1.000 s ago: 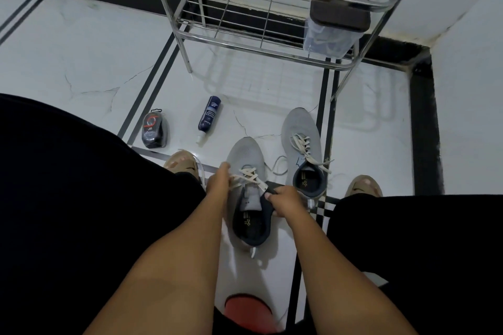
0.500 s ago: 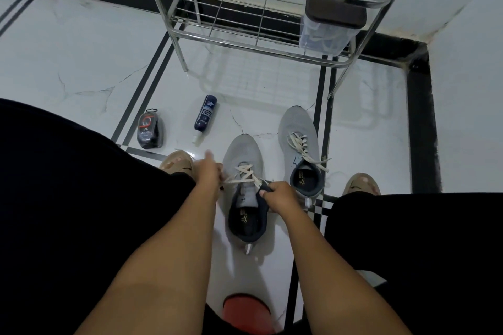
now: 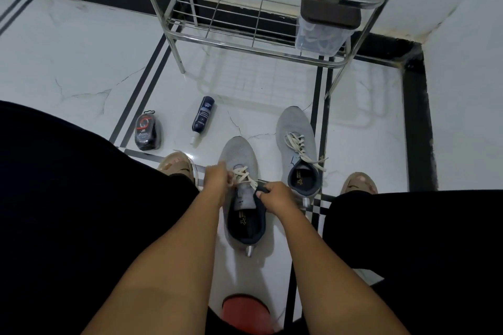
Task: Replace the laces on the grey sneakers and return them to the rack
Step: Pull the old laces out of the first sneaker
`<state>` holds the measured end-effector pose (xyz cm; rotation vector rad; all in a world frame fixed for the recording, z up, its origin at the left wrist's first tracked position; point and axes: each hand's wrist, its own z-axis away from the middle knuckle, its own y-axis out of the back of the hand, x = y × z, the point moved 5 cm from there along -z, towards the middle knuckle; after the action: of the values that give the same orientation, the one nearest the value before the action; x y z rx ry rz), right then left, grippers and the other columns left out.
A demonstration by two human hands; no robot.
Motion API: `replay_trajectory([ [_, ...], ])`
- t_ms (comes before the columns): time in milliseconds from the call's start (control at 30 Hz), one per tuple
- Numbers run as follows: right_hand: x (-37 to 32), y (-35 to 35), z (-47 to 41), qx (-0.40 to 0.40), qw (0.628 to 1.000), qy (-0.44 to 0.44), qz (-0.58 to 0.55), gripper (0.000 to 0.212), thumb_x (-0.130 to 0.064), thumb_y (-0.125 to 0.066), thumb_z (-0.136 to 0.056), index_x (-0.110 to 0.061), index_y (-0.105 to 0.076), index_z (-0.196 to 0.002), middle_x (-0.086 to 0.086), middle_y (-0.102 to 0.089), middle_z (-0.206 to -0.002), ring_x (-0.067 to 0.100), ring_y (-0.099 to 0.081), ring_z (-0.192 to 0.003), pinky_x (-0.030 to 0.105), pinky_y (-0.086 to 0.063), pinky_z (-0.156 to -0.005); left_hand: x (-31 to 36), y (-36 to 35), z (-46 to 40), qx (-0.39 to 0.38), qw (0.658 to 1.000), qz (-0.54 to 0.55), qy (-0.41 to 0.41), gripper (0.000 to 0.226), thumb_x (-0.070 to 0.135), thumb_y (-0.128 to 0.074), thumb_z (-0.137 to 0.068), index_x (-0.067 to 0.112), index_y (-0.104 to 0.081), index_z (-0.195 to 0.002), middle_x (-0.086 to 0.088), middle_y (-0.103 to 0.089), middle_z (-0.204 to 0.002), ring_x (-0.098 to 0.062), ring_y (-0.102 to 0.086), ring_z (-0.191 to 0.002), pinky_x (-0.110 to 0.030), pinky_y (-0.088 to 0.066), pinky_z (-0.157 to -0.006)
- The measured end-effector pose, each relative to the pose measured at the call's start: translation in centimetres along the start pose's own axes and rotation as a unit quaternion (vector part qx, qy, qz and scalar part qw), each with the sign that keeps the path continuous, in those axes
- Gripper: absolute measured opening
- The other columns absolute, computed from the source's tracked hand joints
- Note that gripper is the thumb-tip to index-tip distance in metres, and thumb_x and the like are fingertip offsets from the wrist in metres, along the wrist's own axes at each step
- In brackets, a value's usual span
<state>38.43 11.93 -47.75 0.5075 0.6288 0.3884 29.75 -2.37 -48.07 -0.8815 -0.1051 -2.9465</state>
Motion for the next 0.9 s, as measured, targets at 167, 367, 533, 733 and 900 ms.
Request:
replay_trajectory([
  [167, 0.0, -0.2, 0.1, -0.002, 1.000, -0.001, -0.011, 0.011, -0.029, -0.061, -0.088, -0.021, -0.066, -0.082, 0.007, -0.062, -0.083, 0.032, -0.065, -0.094, 0.045, -0.056, -0.083, -0.6, -3.0, 1.6, -0.047, 0.736, -0.635, -0.231, 0.027, 0.028, -0.050, -0.091, 0.019, -0.058, -0.116, -0.004, -0.062, -0.114, -0.027, -0.056, -0.109, -0.041, -0.038, -0.093],
  [367, 0.4, 0.0, 0.1, -0.004, 0.999, -0.015, -0.028, 0.023, -0.028, -0.061, -0.088, -0.020, -0.057, -0.067, 0.008, -0.061, -0.079, 0.034, -0.066, -0.090, 0.047, -0.057, -0.081, -0.1, -0.4, 0.5, -0.009, 0.941, -0.333, -0.053, 0.022, 0.023, -0.051, -0.094, 0.006, -0.065, -0.093, -0.013, -0.063, -0.086, -0.025, -0.059, -0.071, -0.026, -0.046, -0.063],
  [533, 0.8, 0.3, -0.1, -0.041, 0.994, -0.058, -0.083, 0.027, -0.019, -0.065, -0.087, -0.015, -0.051, -0.064, 0.006, -0.054, -0.067, 0.028, -0.060, -0.074, 0.049, -0.059, -0.079, 1.6, 3.0, 0.2, 0.169, 0.958, -0.214, -0.089, 0.065, 0.032, -0.065, -0.087, 0.009, -0.036, -0.140, -0.016, -0.044, -0.138, -0.034, -0.049, -0.120, -0.044, -0.046, -0.096],
  [733, -0.1, 1.3, 0.2, -0.090, 0.990, -0.066, -0.080, 0.015, -0.007, -0.069, -0.082, -0.010, -0.057, -0.074, 0.009, -0.055, -0.072, 0.026, -0.058, -0.074, 0.040, -0.057, -0.076, 0.2, -0.4, 3.4, 0.112, 0.737, -0.621, -0.241, 0.054, 0.054, -0.062, -0.081, 0.015, -0.053, -0.118, -0.010, -0.056, -0.122, -0.029, -0.052, -0.115, -0.039, -0.042, -0.091],
  [900, -2.7, 1.4, 0.3, -0.008, 0.994, 0.063, 0.086, 0.034, -0.012, -0.059, -0.082, -0.018, -0.046, -0.113, 0.011, -0.052, -0.107, 0.031, -0.058, -0.091, 0.036, -0.048, -0.072, -1.8, 1.2, 1.5, 0.034, 0.872, -0.469, -0.136, 0.017, 0.028, -0.060, -0.089, 0.016, -0.067, -0.098, -0.010, -0.067, -0.110, -0.030, -0.060, -0.104, -0.029, -0.045, -0.082],
])
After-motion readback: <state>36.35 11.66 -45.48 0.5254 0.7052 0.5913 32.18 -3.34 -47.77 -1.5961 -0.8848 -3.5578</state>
